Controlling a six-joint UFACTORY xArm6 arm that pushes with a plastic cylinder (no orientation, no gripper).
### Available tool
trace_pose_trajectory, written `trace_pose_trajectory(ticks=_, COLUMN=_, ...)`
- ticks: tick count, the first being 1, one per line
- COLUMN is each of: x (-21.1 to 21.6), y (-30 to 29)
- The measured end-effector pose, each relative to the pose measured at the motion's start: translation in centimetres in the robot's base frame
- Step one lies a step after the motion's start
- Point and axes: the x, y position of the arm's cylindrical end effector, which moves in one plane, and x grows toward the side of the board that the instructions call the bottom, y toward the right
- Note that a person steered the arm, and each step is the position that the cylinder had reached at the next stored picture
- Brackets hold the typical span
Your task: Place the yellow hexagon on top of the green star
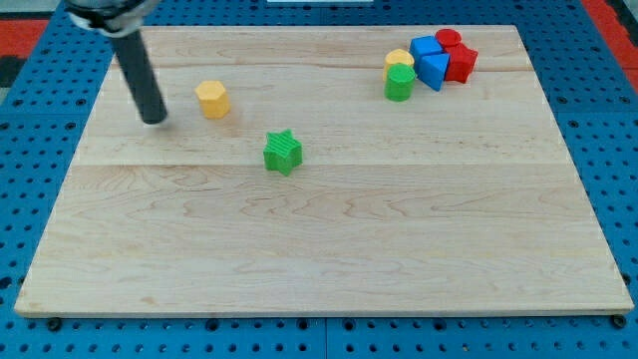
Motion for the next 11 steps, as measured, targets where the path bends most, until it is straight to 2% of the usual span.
trace_pose_trajectory(ticks=1, x=-4.1, y=5.0)
trace_pose_trajectory(ticks=2, x=-3.4, y=10.4)
trace_pose_trajectory(ticks=3, x=-3.3, y=3.2)
trace_pose_trajectory(ticks=4, x=0.1, y=1.8)
trace_pose_trajectory(ticks=5, x=2.6, y=3.9)
trace_pose_trajectory(ticks=6, x=-1.5, y=9.3)
trace_pose_trajectory(ticks=7, x=-3.2, y=16.5)
trace_pose_trajectory(ticks=8, x=-2.7, y=15.9)
trace_pose_trajectory(ticks=9, x=-0.4, y=12.3)
trace_pose_trajectory(ticks=10, x=3.0, y=12.2)
trace_pose_trajectory(ticks=11, x=2.3, y=14.5)
